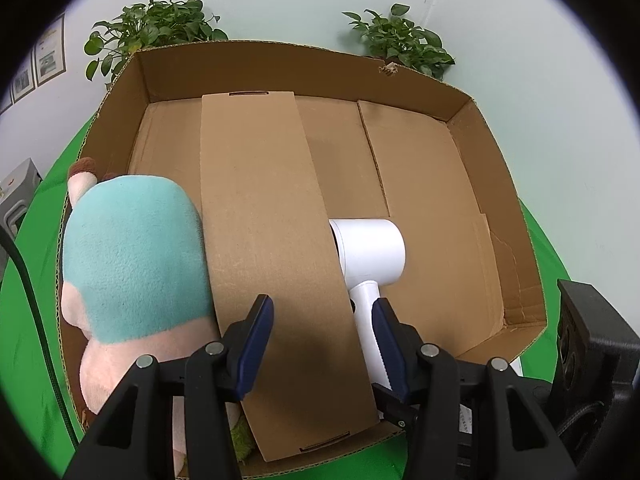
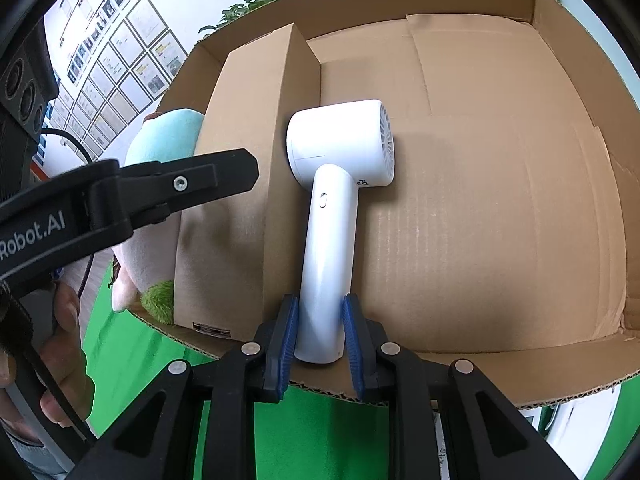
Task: Organize objects
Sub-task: 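Open the left gripper to release the hair dryer and withdraw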
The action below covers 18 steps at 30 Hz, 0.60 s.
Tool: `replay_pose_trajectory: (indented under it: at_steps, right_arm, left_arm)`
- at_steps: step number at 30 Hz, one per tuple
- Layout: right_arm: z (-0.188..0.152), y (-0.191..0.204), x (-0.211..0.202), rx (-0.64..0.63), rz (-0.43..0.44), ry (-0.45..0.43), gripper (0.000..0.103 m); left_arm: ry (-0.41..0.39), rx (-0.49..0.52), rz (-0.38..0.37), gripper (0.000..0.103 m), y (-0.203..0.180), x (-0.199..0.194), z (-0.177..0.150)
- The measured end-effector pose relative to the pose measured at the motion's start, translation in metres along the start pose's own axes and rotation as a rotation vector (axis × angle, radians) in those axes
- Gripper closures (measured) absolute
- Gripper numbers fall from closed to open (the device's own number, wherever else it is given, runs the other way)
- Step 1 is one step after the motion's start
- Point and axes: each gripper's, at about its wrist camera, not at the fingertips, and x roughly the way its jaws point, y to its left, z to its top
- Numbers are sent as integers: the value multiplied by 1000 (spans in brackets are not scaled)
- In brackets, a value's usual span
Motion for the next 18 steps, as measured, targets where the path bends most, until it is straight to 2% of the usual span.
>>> replay_pose_trajectory:
  at_steps: [3, 5, 8, 12, 14, 18]
  right_arm:
    - [-6, 2, -11, -25, -42, -29, 76]
    - [-6, 9, -19, -78, -58, -58, 76]
    - [-4, 15, -24, -123, -61, -56, 76]
    - [-9, 18, -23, -129, -60, -37, 81]
    - [-12, 19, -25, -133, -54, -37, 90]
    - [-10, 21, -18, -134, -38, -34, 94]
  left_arm:
    - [10, 2, -16, 53, 0, -1, 0]
    - [13, -5, -28, 53, 2, -1, 1]
    - [9, -22, -28, 53, 7, -3, 1]
    - [9, -7, -32, 53, 8, -4, -1]
    - [13, 5, -48, 53, 6, -3, -1]
    - [10, 14, -55, 53, 4, -2, -2]
